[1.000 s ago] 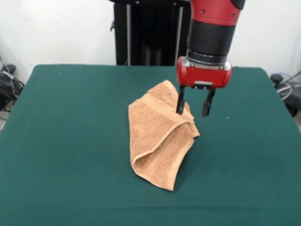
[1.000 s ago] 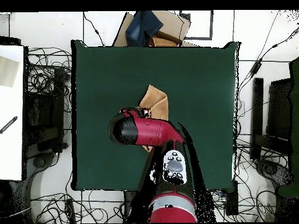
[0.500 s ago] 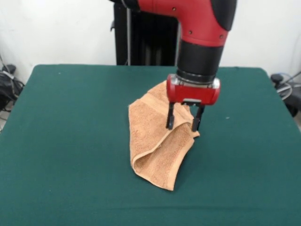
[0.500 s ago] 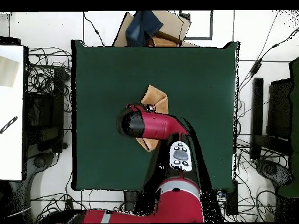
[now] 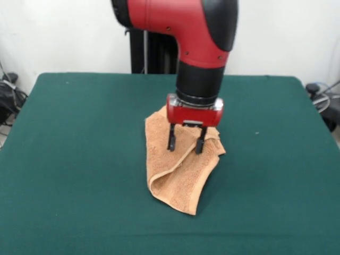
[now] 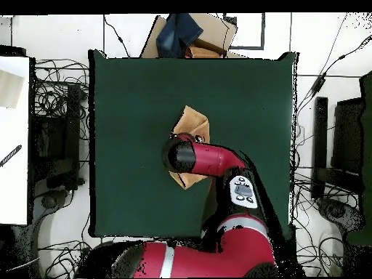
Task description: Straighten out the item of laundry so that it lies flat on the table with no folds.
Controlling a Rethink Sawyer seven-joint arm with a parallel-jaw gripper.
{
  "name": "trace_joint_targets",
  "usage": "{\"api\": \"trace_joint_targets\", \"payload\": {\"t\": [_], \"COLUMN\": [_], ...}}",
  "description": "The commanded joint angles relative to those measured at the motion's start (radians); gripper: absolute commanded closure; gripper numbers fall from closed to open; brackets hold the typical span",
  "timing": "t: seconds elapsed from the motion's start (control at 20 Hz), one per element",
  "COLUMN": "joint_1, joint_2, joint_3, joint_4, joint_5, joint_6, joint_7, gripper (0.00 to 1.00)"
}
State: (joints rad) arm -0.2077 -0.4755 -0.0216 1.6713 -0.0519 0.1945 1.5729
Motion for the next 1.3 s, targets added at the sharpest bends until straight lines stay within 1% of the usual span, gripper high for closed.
{"api": "trace_joint_targets", "payload": {"t": [0.05, 0.15, 0.35, 0.6, 0.75, 0.85, 0.9, 0.95, 1.0, 1.3], "joint_1": [-0.074, -0.078, -0.08, -0.039, -0.02, -0.031, -0.037, -0.038, -0.022, -0.007], "joint_2": [0.085, 0.089, 0.126, 0.197, 0.215, 0.215, 0.215, 0.215, 0.209, 0.188], "joint_3": [0.168, 0.173, 0.179, 0.147, 0.133, 0.146, 0.152, 0.152, 0.138, 0.127], "joint_4": [0.065, 0.064, 0.038, -0.03, -0.045, -0.039, -0.035, -0.032, -0.035, -0.02], "joint_5": [-0.083, -0.096, -0.116, -0.118, -0.111, -0.12, -0.124, -0.12, -0.113, -0.104], "joint_6": [-0.107, -0.111, -0.135, -0.198, -0.225, -0.247, -0.258, -0.261, -0.238, -0.235], "joint_7": [0.082, 0.089, 0.094, 0.114, 0.132, 0.138, 0.141, 0.148, 0.145, 0.154], "gripper": [0.0, 0.0, 0.0, 0.0, 0.0, 0.0, 1.0, 1.0, 1.0, 1.0]}}
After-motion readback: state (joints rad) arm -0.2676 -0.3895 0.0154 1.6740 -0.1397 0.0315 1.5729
